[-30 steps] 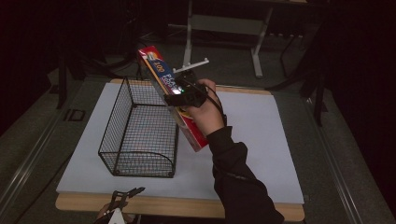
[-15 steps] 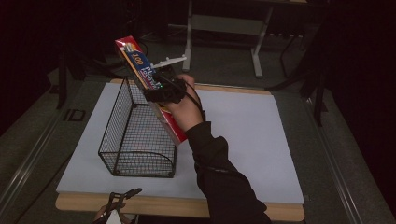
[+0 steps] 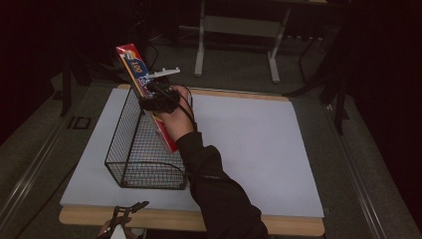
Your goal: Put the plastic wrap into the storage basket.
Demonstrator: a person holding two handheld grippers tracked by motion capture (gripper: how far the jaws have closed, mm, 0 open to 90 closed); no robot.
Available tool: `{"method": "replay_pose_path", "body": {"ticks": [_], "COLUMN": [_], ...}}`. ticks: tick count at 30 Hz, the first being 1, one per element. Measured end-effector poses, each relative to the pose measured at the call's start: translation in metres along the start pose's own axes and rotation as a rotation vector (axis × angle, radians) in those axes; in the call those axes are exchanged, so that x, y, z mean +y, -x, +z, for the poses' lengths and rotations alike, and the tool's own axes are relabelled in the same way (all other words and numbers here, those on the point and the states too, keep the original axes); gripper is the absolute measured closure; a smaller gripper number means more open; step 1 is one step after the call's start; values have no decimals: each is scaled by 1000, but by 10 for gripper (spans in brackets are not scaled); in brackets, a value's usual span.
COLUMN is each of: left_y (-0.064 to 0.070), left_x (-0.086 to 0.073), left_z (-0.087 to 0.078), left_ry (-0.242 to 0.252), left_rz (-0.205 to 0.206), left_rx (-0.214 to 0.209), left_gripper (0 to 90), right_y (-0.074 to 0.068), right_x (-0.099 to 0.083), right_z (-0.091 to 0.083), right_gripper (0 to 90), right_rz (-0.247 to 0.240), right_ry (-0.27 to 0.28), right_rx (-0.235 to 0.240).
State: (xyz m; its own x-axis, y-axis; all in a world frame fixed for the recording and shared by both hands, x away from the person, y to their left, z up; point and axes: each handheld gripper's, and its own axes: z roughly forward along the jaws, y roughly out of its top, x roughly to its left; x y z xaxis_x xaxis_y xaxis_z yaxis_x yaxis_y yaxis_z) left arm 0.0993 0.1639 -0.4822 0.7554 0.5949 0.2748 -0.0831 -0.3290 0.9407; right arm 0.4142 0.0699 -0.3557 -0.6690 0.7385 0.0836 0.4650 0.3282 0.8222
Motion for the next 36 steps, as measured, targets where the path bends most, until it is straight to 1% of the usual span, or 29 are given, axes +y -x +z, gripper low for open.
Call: {"method": "replay_pose_path", "body": {"ticks": [1,2,6,7,8,9,12,14,15,17,18,25,26,27,29,32,34,36], "left_y": [0,0,0,0,0,0,1,1,1,1,1,1,1,1,1,1,1,1], "left_x": [0,0,0,0,1,1,1,1,1,1,1,1,1,1,1,1,1,1], "left_z": [0,0,-1,-1,-1,-1,-1,-1,0,-1,0,0,0,0,0,0,1,1], "left_ry": [0,-2,-2,-1,0,0,1,0,-1,0,0,-3,-3,-3,-4,-3,-5,-6], "left_rz": [0,1,1,0,0,0,2,1,2,2,2,4,4,5,6,6,6,6], "left_rx": [0,2,2,1,0,0,-2,-2,-2,-2,-3,-3,-3,-3,-4,-4,-4,-4], "left_gripper": [7,7,7,7,7,7,7,7,7,7,7,7,7,7,7,7,7,7], "right_y": [-1,-4,-11,-11,-13,-13,-13,-13,-13,-12,-12,-9,-9,-10,-9,-6,-5,-1], "right_x": [-2,-8,-19,-19,-25,-25,-33,-33,-34,-41,-44,-48,-49,-50,-51,-56,-59,-63], "right_z": [2,9,18,18,22,22,28,28,28,31,33,35,35,37,38,41,42,44], "right_gripper": [396,396,397,397,396,396,396,396,396,396,396,395,394,394,394,393,394,392], "right_rz": [1,-2,-20,-20,-24,-24,-37,-37,-42,-45,-51,-38,-33,-45,-50,-39,-31,-24], "right_ry": [-4,-14,-32,-32,-42,-42,-54,-54,-55,-59,-62,-68,-72,-94,-100,-122,-139,-170], "right_rx": [5,18,20,20,17,17,1,1,-8,-11,-20,-11,-11,-26,-27,-19,-24,-18]}}
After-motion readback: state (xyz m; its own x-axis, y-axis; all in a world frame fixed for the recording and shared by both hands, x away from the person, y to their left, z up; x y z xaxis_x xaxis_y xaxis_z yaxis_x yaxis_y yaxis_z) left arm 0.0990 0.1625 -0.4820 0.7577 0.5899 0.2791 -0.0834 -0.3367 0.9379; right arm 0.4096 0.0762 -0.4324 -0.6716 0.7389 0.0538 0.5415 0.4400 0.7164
